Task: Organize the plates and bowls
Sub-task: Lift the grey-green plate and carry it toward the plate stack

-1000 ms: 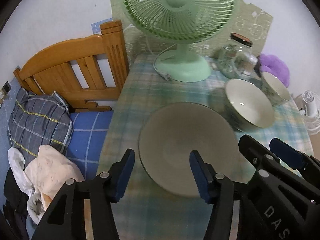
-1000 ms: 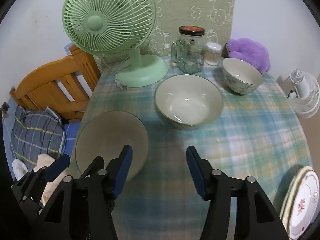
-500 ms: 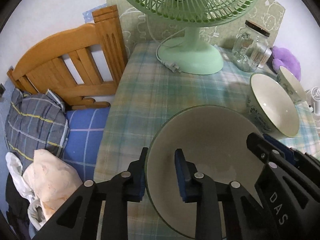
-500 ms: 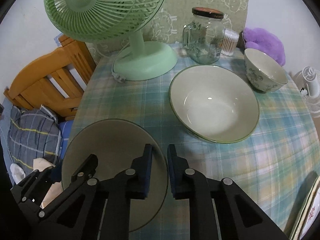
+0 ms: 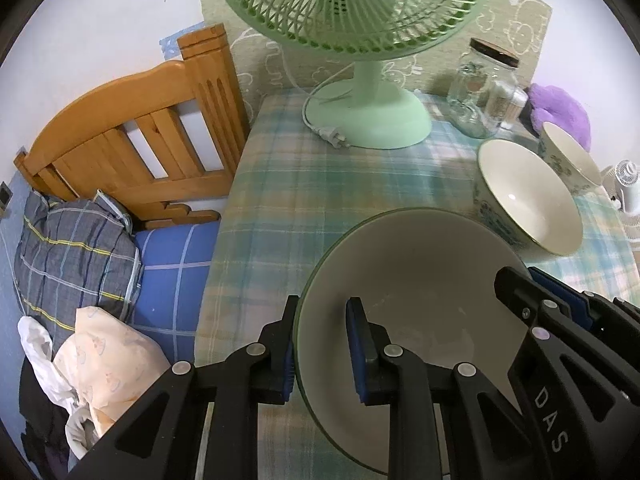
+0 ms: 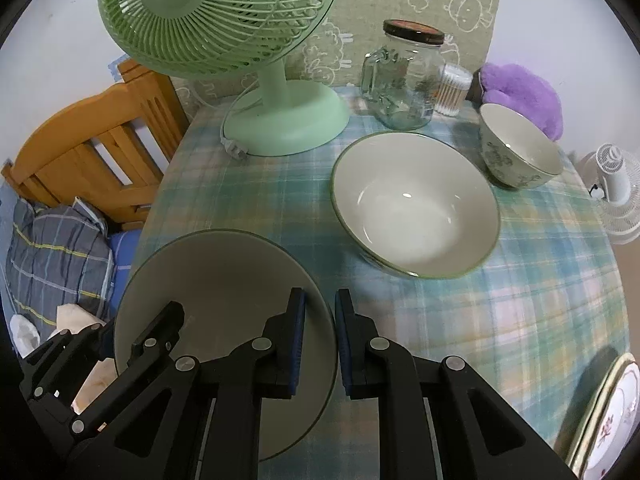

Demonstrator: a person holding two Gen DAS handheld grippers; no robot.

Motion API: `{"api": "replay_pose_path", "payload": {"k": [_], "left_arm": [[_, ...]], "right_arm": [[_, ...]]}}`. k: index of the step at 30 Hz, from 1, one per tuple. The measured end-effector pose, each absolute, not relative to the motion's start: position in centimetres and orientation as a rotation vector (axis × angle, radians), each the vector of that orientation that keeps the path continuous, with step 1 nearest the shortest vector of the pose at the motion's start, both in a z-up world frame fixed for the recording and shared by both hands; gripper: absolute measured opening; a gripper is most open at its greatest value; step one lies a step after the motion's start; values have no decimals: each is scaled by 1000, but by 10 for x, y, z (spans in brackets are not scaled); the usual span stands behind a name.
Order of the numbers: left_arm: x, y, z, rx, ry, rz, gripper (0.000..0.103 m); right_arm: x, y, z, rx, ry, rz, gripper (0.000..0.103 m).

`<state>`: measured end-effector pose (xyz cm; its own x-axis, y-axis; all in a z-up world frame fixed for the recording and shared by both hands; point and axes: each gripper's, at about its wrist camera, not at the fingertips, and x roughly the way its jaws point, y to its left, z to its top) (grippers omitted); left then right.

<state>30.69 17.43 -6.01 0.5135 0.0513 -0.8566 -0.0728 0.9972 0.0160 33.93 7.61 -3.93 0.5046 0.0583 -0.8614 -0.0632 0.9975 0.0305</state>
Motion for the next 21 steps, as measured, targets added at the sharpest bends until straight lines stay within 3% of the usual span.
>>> {"api": "replay_pose_path", "payload": {"k": [21], "left_arm": [[223, 102, -34, -46, 1032, 61, 20]], "right_arm": [[249, 4, -10, 9, 1053, 77, 18]]}}
